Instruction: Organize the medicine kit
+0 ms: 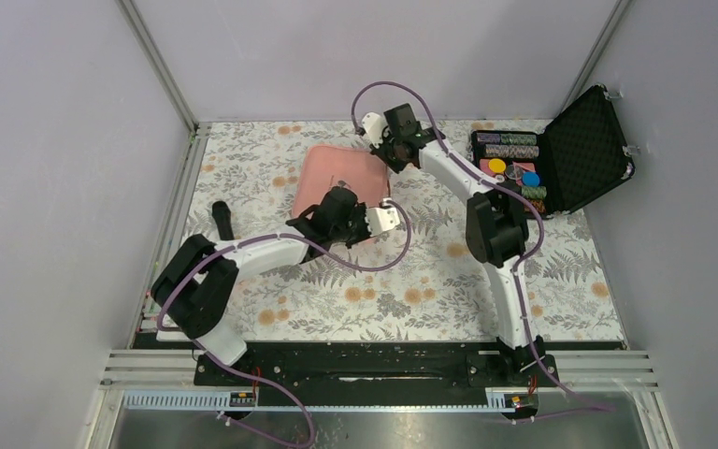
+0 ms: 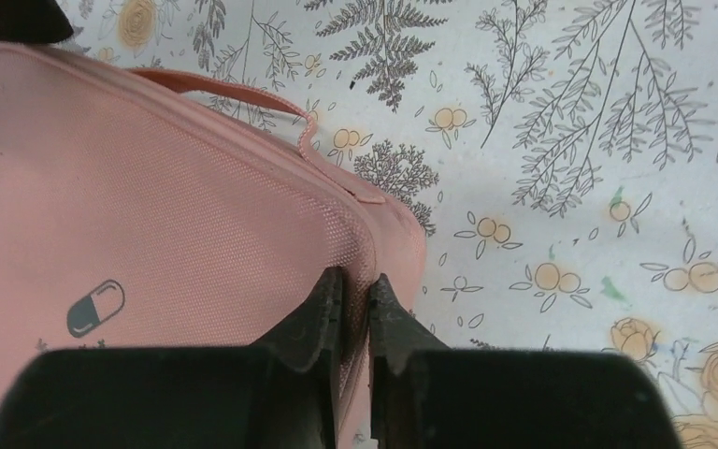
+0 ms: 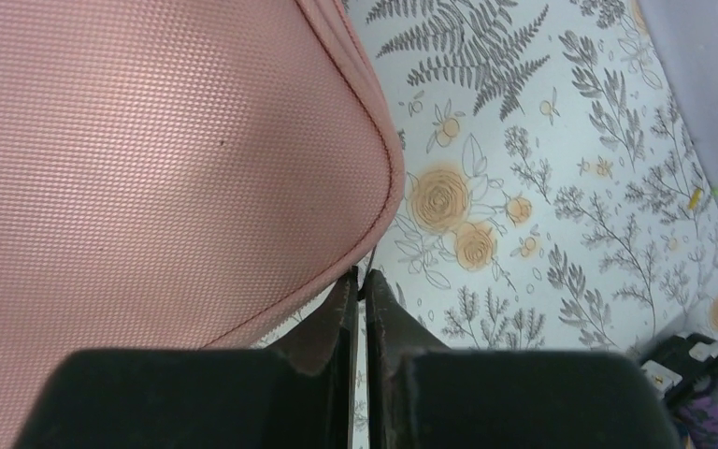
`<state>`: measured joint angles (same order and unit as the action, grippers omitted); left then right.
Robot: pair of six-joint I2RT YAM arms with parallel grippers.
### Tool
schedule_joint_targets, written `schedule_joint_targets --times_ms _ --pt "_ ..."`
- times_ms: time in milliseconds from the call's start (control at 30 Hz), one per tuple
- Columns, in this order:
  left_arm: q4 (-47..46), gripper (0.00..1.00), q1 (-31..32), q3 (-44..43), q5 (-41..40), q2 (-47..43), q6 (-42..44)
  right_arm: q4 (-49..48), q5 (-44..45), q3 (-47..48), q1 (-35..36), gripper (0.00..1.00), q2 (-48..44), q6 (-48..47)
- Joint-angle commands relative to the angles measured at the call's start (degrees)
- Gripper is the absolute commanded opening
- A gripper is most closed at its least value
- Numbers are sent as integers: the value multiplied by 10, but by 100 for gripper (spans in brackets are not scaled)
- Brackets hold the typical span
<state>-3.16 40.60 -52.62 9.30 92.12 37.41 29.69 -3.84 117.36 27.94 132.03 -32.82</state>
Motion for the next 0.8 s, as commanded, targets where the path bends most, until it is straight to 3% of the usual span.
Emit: schedule_joint_targets --times_ms 0,200,367,533,700,733,767 --pt "-37 0 -20 -42 -101 40 -92 107 -76 -65 22 0 -83 21" --pt "-35 0 -33 -58 -96 50 -185 98 -94 -151 24 0 -121 22" --pt "-28 0 -67 -54 -74 39 -226 90 -44 -193 19 0 -132 -19" --pt "-28 0 -79 -52 -56 34 -239 98 -59 -201 13 0 -143 -15" --pt "88 0 -82 -72 110 18 -155 102 -121 -159 -21 0 -154 39" --pt "127 0 -83 -76 151 13 -119 102 -145 -153 -30 3 -161 46" --pt "164 0 -82 -76 180 7 -81 95 -163 -155 -37 15 -172 51"
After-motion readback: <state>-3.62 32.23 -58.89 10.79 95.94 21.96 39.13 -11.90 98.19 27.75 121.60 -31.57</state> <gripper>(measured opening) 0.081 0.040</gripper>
